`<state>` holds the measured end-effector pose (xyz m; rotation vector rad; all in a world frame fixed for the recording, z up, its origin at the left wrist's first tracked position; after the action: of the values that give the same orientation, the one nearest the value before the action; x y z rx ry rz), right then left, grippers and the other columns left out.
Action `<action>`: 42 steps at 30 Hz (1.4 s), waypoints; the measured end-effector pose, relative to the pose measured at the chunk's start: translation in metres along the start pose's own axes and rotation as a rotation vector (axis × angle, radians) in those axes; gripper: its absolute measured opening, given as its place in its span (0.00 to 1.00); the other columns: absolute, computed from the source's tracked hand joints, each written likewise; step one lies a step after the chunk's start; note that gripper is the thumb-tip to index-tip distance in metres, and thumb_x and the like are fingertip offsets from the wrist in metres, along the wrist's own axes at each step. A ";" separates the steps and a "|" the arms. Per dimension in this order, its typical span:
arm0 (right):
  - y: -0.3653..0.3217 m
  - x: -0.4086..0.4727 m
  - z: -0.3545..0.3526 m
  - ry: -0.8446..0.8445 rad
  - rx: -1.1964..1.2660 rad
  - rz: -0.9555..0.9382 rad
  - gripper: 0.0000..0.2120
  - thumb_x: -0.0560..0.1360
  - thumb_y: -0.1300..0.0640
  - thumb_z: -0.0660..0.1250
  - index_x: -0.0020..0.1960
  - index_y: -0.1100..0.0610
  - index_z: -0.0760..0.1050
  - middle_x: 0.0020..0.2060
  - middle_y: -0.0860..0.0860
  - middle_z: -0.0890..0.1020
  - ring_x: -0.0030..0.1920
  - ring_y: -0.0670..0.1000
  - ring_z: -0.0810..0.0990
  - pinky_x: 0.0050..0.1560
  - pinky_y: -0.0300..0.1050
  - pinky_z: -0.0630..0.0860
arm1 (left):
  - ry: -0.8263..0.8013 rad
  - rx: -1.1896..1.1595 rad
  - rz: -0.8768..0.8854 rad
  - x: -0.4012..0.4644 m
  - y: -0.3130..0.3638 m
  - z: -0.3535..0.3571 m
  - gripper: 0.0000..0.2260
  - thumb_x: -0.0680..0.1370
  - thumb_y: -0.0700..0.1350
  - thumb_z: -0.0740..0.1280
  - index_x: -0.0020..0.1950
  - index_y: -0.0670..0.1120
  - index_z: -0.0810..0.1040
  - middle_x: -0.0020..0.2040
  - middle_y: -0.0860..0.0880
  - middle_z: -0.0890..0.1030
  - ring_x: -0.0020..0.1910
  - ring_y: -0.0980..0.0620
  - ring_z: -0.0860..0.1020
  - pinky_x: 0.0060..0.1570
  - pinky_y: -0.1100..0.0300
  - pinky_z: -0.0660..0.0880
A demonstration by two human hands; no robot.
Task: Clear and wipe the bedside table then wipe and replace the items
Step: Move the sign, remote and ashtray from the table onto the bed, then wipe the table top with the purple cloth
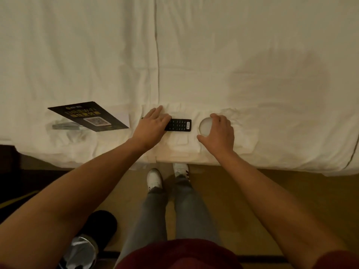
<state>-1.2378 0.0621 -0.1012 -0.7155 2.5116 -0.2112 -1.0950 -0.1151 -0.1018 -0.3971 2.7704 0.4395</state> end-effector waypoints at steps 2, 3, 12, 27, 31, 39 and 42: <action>0.000 0.002 0.003 0.000 -0.023 -0.010 0.43 0.66 0.42 0.79 0.74 0.55 0.66 0.68 0.56 0.72 0.68 0.60 0.71 0.65 0.56 0.71 | 0.006 -0.001 -0.002 -0.002 -0.003 0.002 0.20 0.82 0.44 0.67 0.74 0.41 0.72 0.72 0.41 0.75 0.79 0.36 0.62 0.79 0.42 0.58; 0.000 0.002 0.003 0.003 -0.033 -0.015 0.43 0.66 0.42 0.79 0.75 0.55 0.66 0.69 0.57 0.72 0.69 0.60 0.70 0.66 0.56 0.71 | 0.012 -0.004 -0.001 -0.002 -0.004 0.003 0.20 0.82 0.44 0.67 0.74 0.41 0.72 0.73 0.41 0.75 0.79 0.36 0.62 0.79 0.41 0.57; -0.028 0.003 -0.026 0.146 0.122 -0.054 0.42 0.74 0.37 0.70 0.79 0.57 0.61 0.77 0.57 0.65 0.78 0.59 0.63 0.75 0.60 0.65 | 0.047 -0.071 -0.017 -0.011 -0.001 -0.016 0.30 0.79 0.52 0.70 0.79 0.45 0.65 0.79 0.43 0.65 0.81 0.41 0.57 0.80 0.46 0.55; -0.272 -0.036 -0.129 0.279 0.524 -0.627 0.17 0.78 0.55 0.67 0.66 0.56 0.76 0.67 0.51 0.76 0.70 0.50 0.73 0.69 0.43 0.71 | 0.821 -0.299 -0.317 -0.147 -0.077 -0.194 0.12 0.81 0.49 0.67 0.62 0.45 0.81 0.59 0.47 0.79 0.46 0.52 0.79 0.40 0.53 0.79; -0.345 -0.076 -0.121 0.282 0.626 -0.743 0.15 0.78 0.56 0.67 0.64 0.52 0.77 0.66 0.48 0.77 0.68 0.47 0.74 0.65 0.54 0.77 | 0.921 -0.240 -0.467 -0.234 -0.123 -0.203 0.12 0.82 0.51 0.67 0.61 0.47 0.81 0.58 0.47 0.78 0.44 0.56 0.74 0.39 0.56 0.78; -0.484 -0.195 -0.042 0.091 0.538 -0.971 0.19 0.77 0.51 0.67 0.68 0.52 0.76 0.69 0.48 0.75 0.71 0.47 0.70 0.69 0.32 0.66 | 1.005 -0.135 -0.722 -0.426 -0.206 -0.173 0.15 0.81 0.51 0.69 0.63 0.44 0.80 0.66 0.43 0.77 0.58 0.45 0.77 0.60 0.47 0.75; -0.527 -0.246 -0.003 0.024 0.480 -1.036 0.23 0.77 0.50 0.68 0.71 0.51 0.74 0.73 0.48 0.72 0.74 0.47 0.67 0.69 0.29 0.60 | 1.015 -0.125 -0.845 -0.499 -0.231 -0.153 0.20 0.80 0.55 0.68 0.68 0.47 0.76 0.68 0.44 0.74 0.63 0.47 0.74 0.65 0.50 0.72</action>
<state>-0.8242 -0.2550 0.1564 -1.6983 1.7495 -1.1159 -0.6049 -0.2679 0.1476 -2.2027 2.9827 0.1997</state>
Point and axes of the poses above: each hand's wrist, its own x-axis towards the middle knuckle, its own z-axis out of the palm, y = z × x, the point moved 6 cm from there along x, towards the middle knuckle
